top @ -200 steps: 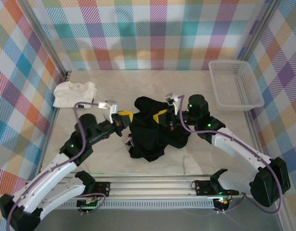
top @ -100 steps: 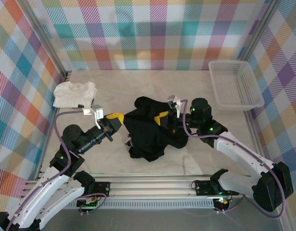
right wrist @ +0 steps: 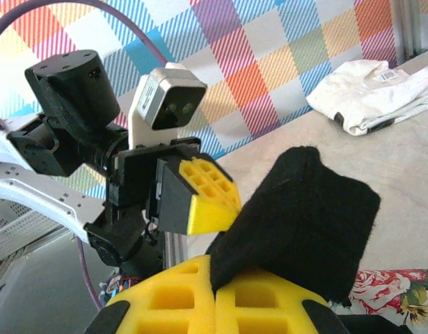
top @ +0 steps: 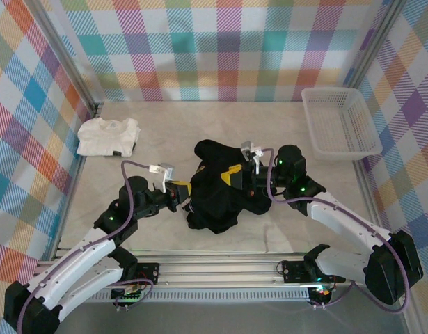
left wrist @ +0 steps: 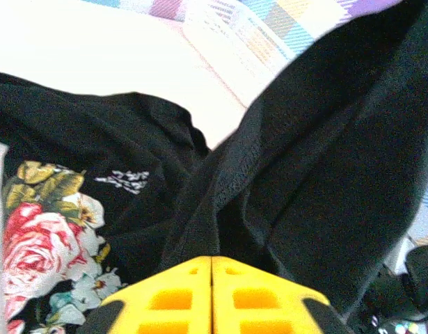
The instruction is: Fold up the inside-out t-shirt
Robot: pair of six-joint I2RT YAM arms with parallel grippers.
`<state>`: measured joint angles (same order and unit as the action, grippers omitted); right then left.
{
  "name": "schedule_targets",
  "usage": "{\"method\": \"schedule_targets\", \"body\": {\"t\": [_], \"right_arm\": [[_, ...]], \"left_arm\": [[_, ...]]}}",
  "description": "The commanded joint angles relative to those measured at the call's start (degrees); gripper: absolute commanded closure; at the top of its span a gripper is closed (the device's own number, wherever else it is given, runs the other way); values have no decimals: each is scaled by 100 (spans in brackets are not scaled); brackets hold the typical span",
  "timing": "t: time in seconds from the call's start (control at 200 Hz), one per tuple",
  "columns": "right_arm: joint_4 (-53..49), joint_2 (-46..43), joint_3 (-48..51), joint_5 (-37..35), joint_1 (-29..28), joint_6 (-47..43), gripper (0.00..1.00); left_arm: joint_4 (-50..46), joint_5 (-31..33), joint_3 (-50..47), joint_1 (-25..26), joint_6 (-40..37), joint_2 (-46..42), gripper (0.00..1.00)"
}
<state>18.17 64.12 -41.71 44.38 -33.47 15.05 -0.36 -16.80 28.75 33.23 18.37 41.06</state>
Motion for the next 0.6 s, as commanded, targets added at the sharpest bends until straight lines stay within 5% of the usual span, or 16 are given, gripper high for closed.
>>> {"method": "schedule_targets", "body": {"t": [0.0,0.27,0.49,0.595], "right_arm": [[-146,-81,-48,381,-19,-520,100],[-649,-92,-164,518,-16,-903,100],[-839,-148,-193,460,-20,-1016,100],[-980,-253,-158,302,-13,-1092,100]], "left_arm": [[-133,439,157,16,-118,-164,75],[-223,154,810,25,-346,387,42],[-605,-153,1397,25,-613,1388,35],[-639,-417,1530,25,-610,1723,42]]}}
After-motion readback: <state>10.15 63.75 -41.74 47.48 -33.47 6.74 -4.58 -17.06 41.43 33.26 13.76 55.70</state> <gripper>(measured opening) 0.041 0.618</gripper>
